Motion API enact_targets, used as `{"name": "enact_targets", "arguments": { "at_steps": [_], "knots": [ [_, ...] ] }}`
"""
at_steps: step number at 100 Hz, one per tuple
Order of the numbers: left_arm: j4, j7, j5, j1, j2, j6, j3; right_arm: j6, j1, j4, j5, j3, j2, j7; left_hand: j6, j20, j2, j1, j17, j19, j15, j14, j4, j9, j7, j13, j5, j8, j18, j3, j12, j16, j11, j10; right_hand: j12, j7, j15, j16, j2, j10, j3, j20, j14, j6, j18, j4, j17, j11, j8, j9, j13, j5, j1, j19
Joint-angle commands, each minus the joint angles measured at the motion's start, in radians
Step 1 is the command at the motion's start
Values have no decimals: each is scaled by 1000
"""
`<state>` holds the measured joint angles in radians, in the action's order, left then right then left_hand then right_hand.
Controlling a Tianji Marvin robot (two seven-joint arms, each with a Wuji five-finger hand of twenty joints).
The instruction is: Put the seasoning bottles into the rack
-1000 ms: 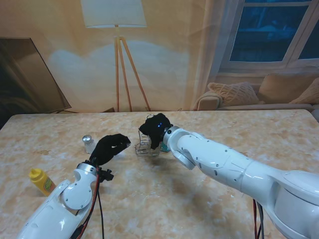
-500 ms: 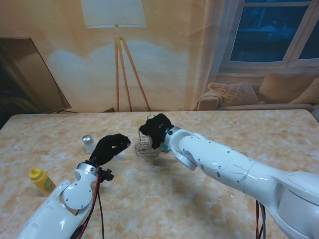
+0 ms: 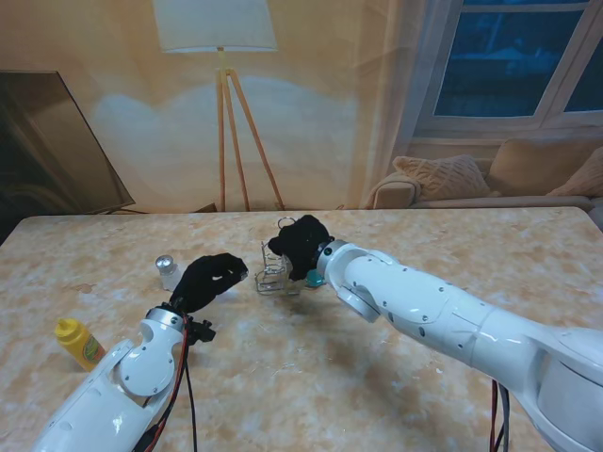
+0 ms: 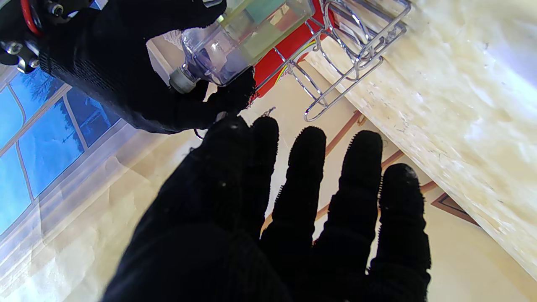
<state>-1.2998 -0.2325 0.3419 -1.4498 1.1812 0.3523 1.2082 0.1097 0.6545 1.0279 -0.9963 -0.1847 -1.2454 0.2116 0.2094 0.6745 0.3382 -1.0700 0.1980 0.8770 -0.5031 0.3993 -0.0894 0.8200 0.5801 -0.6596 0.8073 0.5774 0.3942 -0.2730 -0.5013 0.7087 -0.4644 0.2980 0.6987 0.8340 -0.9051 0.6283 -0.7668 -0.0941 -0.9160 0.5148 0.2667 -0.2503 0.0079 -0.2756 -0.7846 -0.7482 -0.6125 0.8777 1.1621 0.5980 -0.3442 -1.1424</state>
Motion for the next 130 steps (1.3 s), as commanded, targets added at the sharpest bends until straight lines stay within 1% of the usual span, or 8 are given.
{"name": "enact_targets", "arguments": {
  "at_steps": [1, 9, 14, 24, 28, 51, 93, 130],
  "knots": [
    [-1, 13, 4, 0, 0, -1, -1, -2, 9, 11, -8, -1, 4, -15, -16, 9, 23, 7, 0, 10, -10, -10, -23, 20, 20, -14, -30, -10, 5, -29, -10, 29, -11, -8, -16, 22, 27, -16, 85, 36, -65, -16, 41, -21, 15, 92, 10, 5, -18, -33, -19, 19, -25, 5],
    [1, 11, 10, 1, 0, 1, -1, -3, 9, 17, -11, -4, 6, -16, -18, 9, 39, 10, 3, 12, -11, -12, -22, 21, 23, -18, -31, -9, 4, -38, -10, 29, -12, -7, -19, -2, 50, -26, 105, 41, -67, -19, 34, -6, 17, 137, 10, 7, -42, -41, -16, 12, -4, 4],
    [2, 11, 13, 1, -1, 1, -1, -2, 8, 18, -12, -4, 7, -19, -19, 9, 44, 15, 4, 12, -12, -14, -23, 23, 24, -19, -32, -9, 4, -46, -11, 29, -15, -29, -21, -15, 67, -34, 108, 45, -65, -19, 28, -5, 16, 148, 9, 8, -57, -44, -12, 6, 4, 1],
    [3, 9, 18, 2, -1, 1, -1, -1, 7, 15, -7, -2, 4, -24, -22, 9, 60, 21, 6, 15, -14, -16, -24, 23, 28, -23, -34, -9, 3, -62, -12, 30, -19, -29, -37, -49, 133, -63, 116, 65, -56, -28, 0, 9, 25, 148, 10, 32, -70, -63, -7, -21, 19, 4],
    [4, 8, 21, 3, -1, 2, -2, -1, 6, 14, -6, 0, 3, -25, -21, 8, 78, 55, 5, 17, -14, -17, -34, 22, 37, -24, -37, -15, 3, -126, -11, 29, -23, -28, -48, -58, 157, -71, 119, 76, -53, -33, -15, 10, 34, 148, 19, 48, -73, -76, -16, -28, 20, 12],
    [6, 4, 30, 5, -2, 2, -4, -5, 3, 10, -6, 5, 1, -23, -25, 8, 98, 57, 10, 20, -17, -20, -41, 25, 41, -29, -37, -14, 3, -143, -11, 29, -25, -32, -106, -111, 262, -108, 138, 122, -32, -48, -79, 25, 67, 151, 57, 115, -64, -128, -50, -69, 30, 32],
    [8, 1, 42, 5, -3, 4, -4, -10, 2, 15, -12, 1, 4, -18, -32, 8, 120, 70, 18, 26, -20, -29, -47, 29, 52, -38, -40, -15, 2, -176, -12, 29, -31, -38, -138, -146, 311, -123, 171, 147, 9, -54, -108, 37, 88, 153, 85, 146, -57, -163, -72, -103, 61, 40],
    [9, 1, 38, 4, -2, 6, -3, -14, 3, 31, -22, -5, 14, -27, -28, 6, 116, 78, 17, 28, -21, -25, -53, 29, 56, -37, -40, -19, 2, -190, -11, 30, -31, -34, -145, -168, 327, -127, 175, 149, 20, -55, -118, 48, 93, 156, 102, 150, -54, -175, -81, -113, 63, 38]
  ]
}}
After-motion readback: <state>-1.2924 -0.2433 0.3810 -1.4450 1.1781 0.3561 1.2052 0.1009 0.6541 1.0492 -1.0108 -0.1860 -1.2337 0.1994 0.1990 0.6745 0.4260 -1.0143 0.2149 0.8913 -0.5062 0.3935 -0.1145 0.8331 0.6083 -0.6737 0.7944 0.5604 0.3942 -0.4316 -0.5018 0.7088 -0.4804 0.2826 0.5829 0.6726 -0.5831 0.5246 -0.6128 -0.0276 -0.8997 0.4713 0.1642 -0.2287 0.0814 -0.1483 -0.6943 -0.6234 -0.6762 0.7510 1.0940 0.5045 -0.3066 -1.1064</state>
